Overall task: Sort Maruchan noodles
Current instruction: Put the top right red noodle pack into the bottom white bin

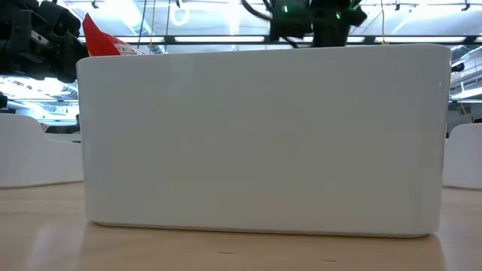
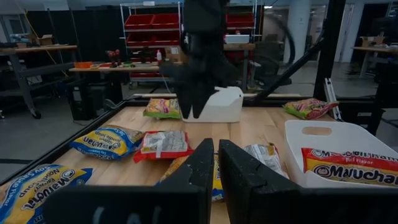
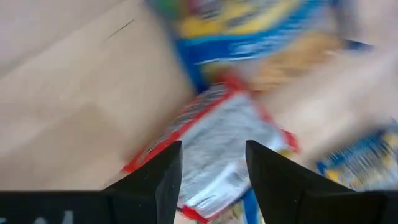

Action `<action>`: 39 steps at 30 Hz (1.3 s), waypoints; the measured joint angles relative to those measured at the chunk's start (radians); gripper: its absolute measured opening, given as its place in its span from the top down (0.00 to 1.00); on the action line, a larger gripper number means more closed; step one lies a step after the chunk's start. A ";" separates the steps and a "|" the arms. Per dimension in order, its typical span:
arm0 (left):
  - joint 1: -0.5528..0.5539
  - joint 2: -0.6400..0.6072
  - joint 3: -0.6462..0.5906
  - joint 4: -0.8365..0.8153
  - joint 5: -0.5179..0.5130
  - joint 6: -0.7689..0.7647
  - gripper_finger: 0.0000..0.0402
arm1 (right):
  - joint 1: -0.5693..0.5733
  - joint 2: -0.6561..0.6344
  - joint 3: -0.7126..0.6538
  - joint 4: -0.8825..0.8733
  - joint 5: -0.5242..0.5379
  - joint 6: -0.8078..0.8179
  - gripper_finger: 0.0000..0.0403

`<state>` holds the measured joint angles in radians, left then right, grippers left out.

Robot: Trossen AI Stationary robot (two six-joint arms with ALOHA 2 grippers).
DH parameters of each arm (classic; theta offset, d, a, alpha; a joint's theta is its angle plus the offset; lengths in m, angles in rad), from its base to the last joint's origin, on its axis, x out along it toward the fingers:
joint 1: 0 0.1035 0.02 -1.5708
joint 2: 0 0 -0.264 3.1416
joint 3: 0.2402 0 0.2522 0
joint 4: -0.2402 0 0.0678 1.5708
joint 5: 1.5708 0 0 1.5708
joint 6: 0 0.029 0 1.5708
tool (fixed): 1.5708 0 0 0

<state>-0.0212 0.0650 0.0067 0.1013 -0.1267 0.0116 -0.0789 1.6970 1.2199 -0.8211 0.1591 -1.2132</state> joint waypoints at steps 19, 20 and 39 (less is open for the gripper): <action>0.000 0.000 0.000 0.003 0.000 0.000 0.92 | -0.004 0.019 -0.290 0.351 0.083 -0.588 0.55; 0.000 0.000 0.000 0.003 0.000 0.000 0.92 | -0.008 0.019 -0.298 0.359 0.085 -0.577 0.55; 0.000 0.000 0.000 0.000 0.000 0.000 0.92 | -0.031 0.073 -0.321 0.626 0.281 -0.549 0.97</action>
<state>-0.0209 0.0653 0.0067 0.1008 -0.1265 0.0116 -0.1104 1.7704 0.8994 -0.1950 0.4403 -1.7622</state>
